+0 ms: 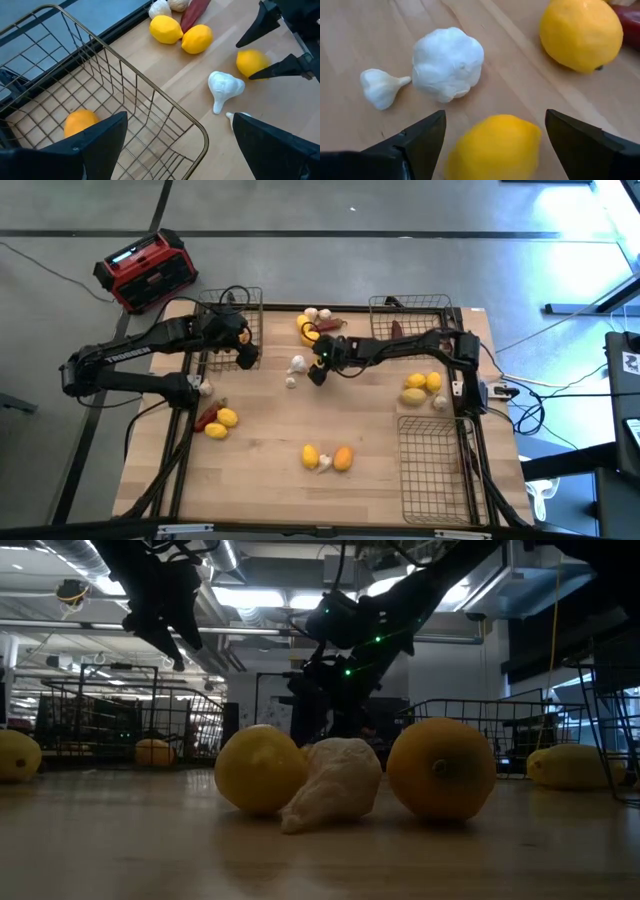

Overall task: Sort produce into baskets
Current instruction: Put the yellow lemon into the top left wire basket

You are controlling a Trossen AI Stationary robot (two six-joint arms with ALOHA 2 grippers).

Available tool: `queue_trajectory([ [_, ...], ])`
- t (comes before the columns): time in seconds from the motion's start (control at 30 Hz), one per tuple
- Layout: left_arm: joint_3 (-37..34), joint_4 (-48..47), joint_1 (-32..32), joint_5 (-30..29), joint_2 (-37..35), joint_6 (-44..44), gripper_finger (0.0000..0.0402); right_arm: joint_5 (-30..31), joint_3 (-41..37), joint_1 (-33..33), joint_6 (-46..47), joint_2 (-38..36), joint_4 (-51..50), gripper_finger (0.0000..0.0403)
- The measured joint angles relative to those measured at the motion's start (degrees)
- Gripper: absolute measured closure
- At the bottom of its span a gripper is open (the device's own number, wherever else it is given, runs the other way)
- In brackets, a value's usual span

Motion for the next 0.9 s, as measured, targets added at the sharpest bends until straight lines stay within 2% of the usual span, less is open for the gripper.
queue_trajectory([
  [0.2, 0.00, -0.01, 0.00, 0.00, 0.00, 0.15, 0.0045, -1.26, 0.00, 0.11, -1.07, -0.48, -4.23, 0.0068],
  [0.7, 0.00, 0.01, 0.00, 0.00, -0.02, 0.11, 0.0045, -0.09, -0.02, -0.07, -2.27, -1.11, -14.26, 0.0070],
  [0.8, 0.00, 0.01, 0.00, 0.00, 0.00, 0.13, 0.0045, -0.09, -0.02, -0.07, -3.37, -1.11, -15.85, 0.0091],
  [0.9, 0.00, 0.07, 0.00, -0.01, 0.00, 0.07, 0.0045, -0.40, -0.02, -0.07, -5.21, -1.11, -16.07, 0.0131],
])
